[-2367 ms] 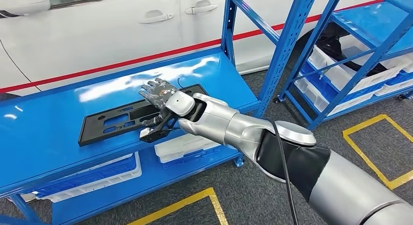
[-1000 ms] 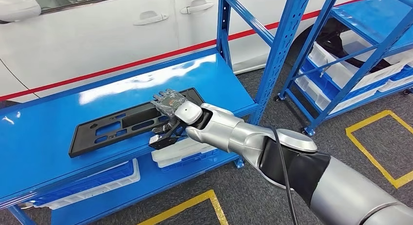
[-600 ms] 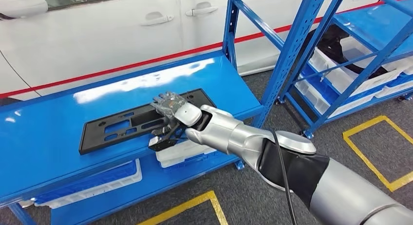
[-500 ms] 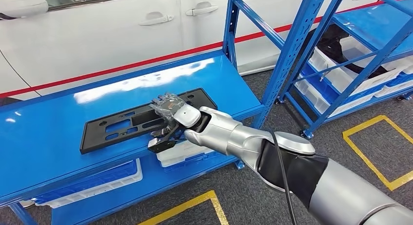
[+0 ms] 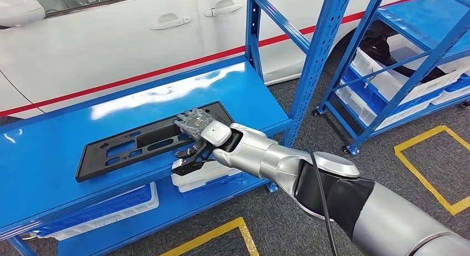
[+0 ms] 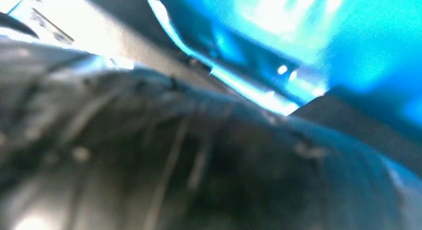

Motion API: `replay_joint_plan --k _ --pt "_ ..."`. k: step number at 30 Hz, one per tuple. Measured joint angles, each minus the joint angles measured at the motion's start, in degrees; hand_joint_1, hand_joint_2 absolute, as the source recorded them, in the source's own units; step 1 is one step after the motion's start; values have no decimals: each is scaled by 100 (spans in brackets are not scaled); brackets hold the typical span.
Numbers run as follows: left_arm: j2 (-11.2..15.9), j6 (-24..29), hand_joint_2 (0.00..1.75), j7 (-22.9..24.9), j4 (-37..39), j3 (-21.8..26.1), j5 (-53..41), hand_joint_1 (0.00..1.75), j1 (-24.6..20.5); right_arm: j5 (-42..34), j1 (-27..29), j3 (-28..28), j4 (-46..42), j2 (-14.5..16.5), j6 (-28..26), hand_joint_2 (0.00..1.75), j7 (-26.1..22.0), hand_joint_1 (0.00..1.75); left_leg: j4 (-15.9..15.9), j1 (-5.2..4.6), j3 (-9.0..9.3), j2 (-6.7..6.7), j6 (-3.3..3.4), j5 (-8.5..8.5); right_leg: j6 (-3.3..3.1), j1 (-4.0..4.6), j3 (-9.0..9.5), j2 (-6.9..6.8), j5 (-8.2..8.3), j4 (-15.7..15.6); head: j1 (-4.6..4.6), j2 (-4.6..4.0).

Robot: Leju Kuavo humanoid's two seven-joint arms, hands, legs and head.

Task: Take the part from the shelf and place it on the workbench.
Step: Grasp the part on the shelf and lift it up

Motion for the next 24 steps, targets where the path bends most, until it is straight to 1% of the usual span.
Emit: replay_joint_plan --k 1,2,3,4,5,6,7,8,10,11,12,13,14,15,16,17,18,19,20,21,22,23,24 --pt "1 1 0 0 0 0 0 0 3 0 21 -1 6 0 0 0 -4 0 93 0 -53 0 -1 24 -1 5 1 0 -2 2 1 0" --pt "1 1 0 0 0 0 0 0 7 0 34 -1 11 0 -1 0 -5 0 -37 0 2 0 10 151 1 8 4 2 -3 4 1 0" --pt "2 1 0 0 0 0 -1 0 8 -1 39 -2 14 0 -3 0 -6 0 -364 -1 158 0 31 350 5 11 10 5 -6 6 1 0" --pt "3 1 0 0 0 1 -5 0 7 -2 39 -4 15 1 -8 0 -7 0 -773 -6 354 -1 62 523 12 14 14 8 -9 6 1 0" --pt "3 1 0 0 0 1 -10 0 3 -6 38 -5 17 1 -15 0 -9 0 -1129 -20 530 -3 93 644 28 24 13 10 -13 10 1 0" --pt "3 1 0 0 0 2 -17 0 -1 -11 41 -7 19 1 -23 0 -12 0 -1363 -36 644 -6 120 703 52 29 7 12 -11 9 1 0" --pt "3 1 0 0 0 2 -25 0 -3 -16 50 -8 22 1 -31 0 -14 0 -1468 -53 692 -9 140 702 78 32 1 12 -7 5 1 0" --pt "3 1 0 1 0 2 -29 0 -1 -23 61 -9 25 1 -37 0 -16 0 -1486 -67 699 -12 156 704 113 34 -1 13 2 -6 1 0" --pt "2 1 0 1 0 3 -38 0 4 -32 82 -11 30 2 -51 0 -19 0 -1547 -44 722 -7 212 744 177 30 0 8 -19 0 2 0" --pt "0 1 0 2 0 4 -44 0 4 -35 87 -16 33 1 -62 0 -19 0 -1585 -31 738 -1 248 767 201 30 -43 5 -101 103 3 0" --pt "-3 1 0 1 0 5 -52 0 1 -35 93 -24 39 1 -72 0 -19 0 -1617 -18 752 6 279 787 216 30 -139 2 -240 319 4 0" --pt "-5 1 0 1 0 8 -62 0 -1 -35 110 -33 49 0 -81 0 -19 0 -1624 -23 754 12 296 791 224 24 -289 1 -419 647 3 0" --pt "-5 1 0 1 0 12 -72 0 -4 -35 138 -40 61 0 -88 44 -19 0 -1622 -26 752 13 310 790 231 22 -472 0 -600 1035 4 0" --pt "-5 1 0 1 0 20 -79 0 -3 -35 177 -44 73 0 -92 87 -19 0 -1616 -29 751 13 316 786 239 19 -628 -1 -709 1357 3 0" --pt "-5 1 0 2 0 30 -84 0 -1 -35 216 -46 86 0 -96 131 -19 0 -1606 -30 751 11 318 780 245 15 -714 -2 -718 1523 4 0" --pt "-7 1 0 2 0 40 -87 0 1 -35 245 -48 96 0 -99 175 -19 44 -1589 -30 750 7 316 769 246 11 -688 -5 -612 1460 4 0" --pt "-8 1 0 2 0 50 -90 0 3 -35 262 -53 105 1 -106 175 -19 87 -1560 -29 750 1 310 750 242 6 -555 -9 -420 1180 3 0" --pt "-9 1 0 2 0 57 -94 0 3 -35 269 -61 113 1 -113 175 -19 131 -1518 -33 745 -5 298 722 247 -8 -376 -15 -234 797 4 0" --pt "-5 1 0 2 0 68 -97 0 -1 -35 270 -71 121 4 -121 175 -19 175 -1457 -53 724 -12 287 684 270 -21 -209 -14 -110 457 3 0" --pt "-2 2 0 3 0 79 -99 0 -3 -36 275 -83 127 16 -135 175 -19 175 -1404 -72 701 -17 288 654 261 -33 -105 -5 -56 233 3 0" --pt "3 3 0 4 0 90 -101 0 -4 -37 284 -93 133 27 -157 175 -19 175 -1367 -96 680 -19 293 632 257 -40 -69 5 -61 145 1 0" --pt "7 6 0 5 0 100 -102 0 -3 -38 288 -105 137 40 -185 175 -19 175 -1348 -112 665 -21 298 623 241 -36 -69 22 -74 141 0 0" --pt "7 9 0 7 0 103 -103 0 1 -38 291 -121 139 52 -214 175 -19 175 -1358 -112 670 -21 305 627 206 -27 -76 32 -71 144 0 0"
